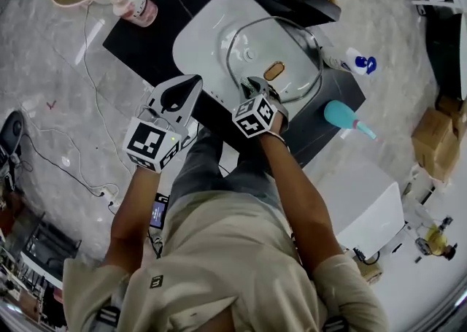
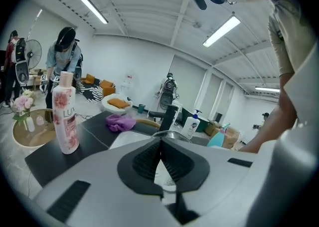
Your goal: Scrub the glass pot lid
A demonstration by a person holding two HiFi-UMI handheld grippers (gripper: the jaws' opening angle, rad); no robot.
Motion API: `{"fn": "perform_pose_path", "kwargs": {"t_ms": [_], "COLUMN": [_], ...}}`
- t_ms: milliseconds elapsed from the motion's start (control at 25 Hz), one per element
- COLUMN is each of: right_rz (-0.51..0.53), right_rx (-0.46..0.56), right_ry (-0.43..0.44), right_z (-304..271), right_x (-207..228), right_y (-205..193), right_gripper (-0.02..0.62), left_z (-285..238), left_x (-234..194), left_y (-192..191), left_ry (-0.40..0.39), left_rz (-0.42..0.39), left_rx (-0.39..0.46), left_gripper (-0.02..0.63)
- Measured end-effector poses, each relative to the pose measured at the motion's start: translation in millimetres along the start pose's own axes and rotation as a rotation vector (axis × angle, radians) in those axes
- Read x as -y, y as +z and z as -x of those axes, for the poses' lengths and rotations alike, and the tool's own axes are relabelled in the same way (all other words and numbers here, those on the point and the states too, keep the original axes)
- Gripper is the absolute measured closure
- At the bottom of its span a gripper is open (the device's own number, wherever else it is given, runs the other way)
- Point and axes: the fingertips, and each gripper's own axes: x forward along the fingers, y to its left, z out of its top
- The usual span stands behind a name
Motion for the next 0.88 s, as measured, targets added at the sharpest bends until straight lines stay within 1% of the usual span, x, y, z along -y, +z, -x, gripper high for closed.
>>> {"fn": "perform_pose_path", "kwargs": {"t_ms": [160, 280, 480, 600, 720, 800, 880], "right_rz": [-0.110, -0.161, -0.246, -0.260, -0.258, -0.259, -0.229], "right_rx": [0.019, 0.019, 0.043, 0.048, 0.053, 0.061, 0.071], "right_ry": [-0.056, -0.108, -0.207, -0.265, -0.326, -0.348, -0.353], "right_z": [30, 51, 80, 91, 98, 99, 95], "right_x": [33, 60, 117, 153, 192, 213, 228], "right_y": [-37, -59, -77, -75, -63, -48, -26], "right_gripper": [0.499, 0.495, 0.495, 0.495, 0.495, 0.495, 0.497], "left_z": [-19, -30, -41, -38, -33, -28, -20], "left_x": [18, 30, 40, 39, 31, 24, 16], "left_y": [11, 18, 29, 34, 38, 39, 36], "left_ry": [-0.043, -0.071, -0.091, -0.083, -0.071, -0.053, -0.023], "left_rz": [-0.024, -0.039, -0.057, -0.059, -0.059, -0.052, -0.035], "left_rx": [-0.003, -0.007, -0.001, 0.006, 0.016, 0.023, 0.029], "left_gripper": [0.592, 0.592, 0.592, 0.592, 0.592, 0.592, 0.592]}}
